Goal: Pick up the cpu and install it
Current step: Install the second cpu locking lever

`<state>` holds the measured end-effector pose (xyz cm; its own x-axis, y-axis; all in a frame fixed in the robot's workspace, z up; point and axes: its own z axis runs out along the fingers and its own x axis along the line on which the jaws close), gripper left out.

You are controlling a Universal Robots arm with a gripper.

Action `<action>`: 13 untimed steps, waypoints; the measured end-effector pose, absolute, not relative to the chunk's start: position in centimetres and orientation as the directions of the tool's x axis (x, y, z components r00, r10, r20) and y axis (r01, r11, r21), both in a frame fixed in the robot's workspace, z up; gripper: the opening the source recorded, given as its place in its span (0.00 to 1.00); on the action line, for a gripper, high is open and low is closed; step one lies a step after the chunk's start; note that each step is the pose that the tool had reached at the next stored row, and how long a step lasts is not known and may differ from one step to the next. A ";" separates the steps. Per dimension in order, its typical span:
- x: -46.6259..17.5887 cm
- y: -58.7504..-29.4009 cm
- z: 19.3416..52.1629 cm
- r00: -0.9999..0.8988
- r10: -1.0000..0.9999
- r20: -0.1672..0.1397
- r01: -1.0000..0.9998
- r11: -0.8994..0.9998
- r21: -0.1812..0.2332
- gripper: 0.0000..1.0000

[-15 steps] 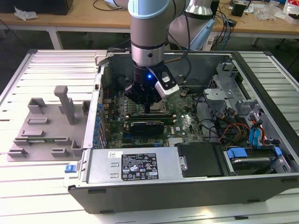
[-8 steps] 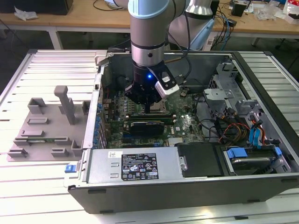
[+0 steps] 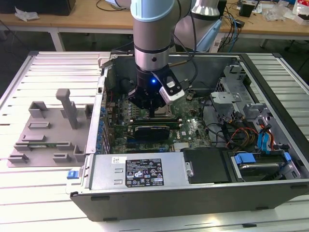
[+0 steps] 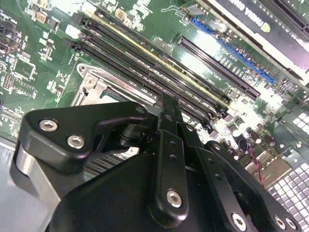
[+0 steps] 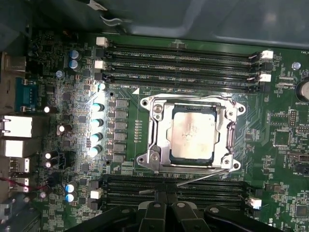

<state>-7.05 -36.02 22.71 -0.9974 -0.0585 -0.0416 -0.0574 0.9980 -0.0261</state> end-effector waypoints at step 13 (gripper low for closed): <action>-8.2 -38.3 22.4 -0.996 -0.061 -0.068 -0.068 0.993 0.094 0.11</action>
